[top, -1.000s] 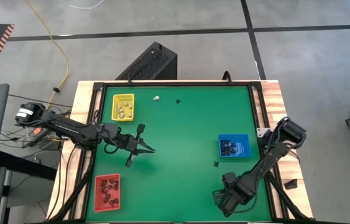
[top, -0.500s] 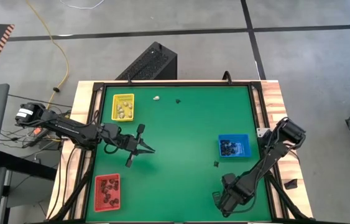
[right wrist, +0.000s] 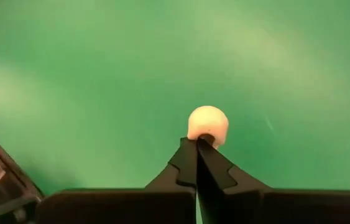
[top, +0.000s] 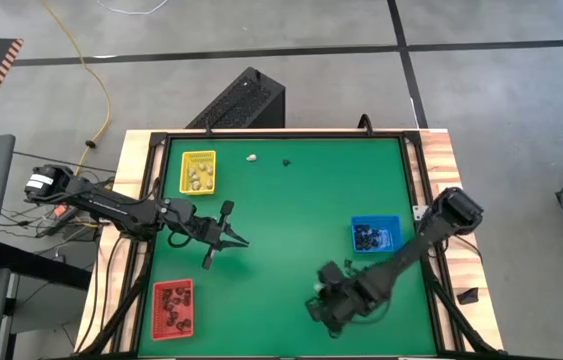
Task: Sort Halloween decoration
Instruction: Put the white skull toy into the yellow bin
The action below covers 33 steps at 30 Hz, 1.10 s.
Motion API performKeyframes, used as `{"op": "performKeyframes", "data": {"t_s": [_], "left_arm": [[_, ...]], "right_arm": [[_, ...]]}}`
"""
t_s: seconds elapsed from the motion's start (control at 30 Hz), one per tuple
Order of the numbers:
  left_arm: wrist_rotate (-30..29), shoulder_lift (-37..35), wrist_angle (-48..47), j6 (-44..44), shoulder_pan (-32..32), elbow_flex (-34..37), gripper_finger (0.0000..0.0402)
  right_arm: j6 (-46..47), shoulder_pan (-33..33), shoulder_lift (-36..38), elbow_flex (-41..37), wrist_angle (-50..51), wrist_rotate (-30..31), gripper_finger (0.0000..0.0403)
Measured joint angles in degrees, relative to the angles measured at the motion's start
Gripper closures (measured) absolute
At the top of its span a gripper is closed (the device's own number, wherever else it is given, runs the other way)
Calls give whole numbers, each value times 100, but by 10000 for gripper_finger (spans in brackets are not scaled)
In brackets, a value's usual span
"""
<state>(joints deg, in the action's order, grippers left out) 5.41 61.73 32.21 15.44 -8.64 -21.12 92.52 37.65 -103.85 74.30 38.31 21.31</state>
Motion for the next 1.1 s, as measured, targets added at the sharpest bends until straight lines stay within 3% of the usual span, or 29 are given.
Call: {"op": "performKeyframes", "data": {"t_s": [0.27, 0.37, 0.47, 0.67, 0.83, 0.97, 1.1], "left_arm": [[-123, -1, -175, 168, 0, -1, 386], [-1248, -206, -559, 205, 0, 0, 386], [-2431, -814, -1240, 116, 2, -2, 386], [-2630, -2367, -2576, 35, 2, -2, 386], [-2699, -3230, -2964, -78, 2, -2, 386], [-2708, -3485, -3269, 74, 2, -2, 386], [-2702, -3515, -3338, 249, 2, 0, 386]], "right_arm": [[-3707, -1438, -82, 0, -1819, 281, 373], [-5117, -2029, -126, 3, -2532, 213, 381], [-6267, -2735, -211, 0, -3404, -343, 382], [-7329, -4279, -864, 129, -5613, -2109, 381], [-7350, -5168, -2321, 1656, -5955, -3205, 381], [-7102, -5483, -3599, 3481, -5402, -3904, 381], [-6910, -5630, -4521, 5124, -4726, -4214, 365]]}}
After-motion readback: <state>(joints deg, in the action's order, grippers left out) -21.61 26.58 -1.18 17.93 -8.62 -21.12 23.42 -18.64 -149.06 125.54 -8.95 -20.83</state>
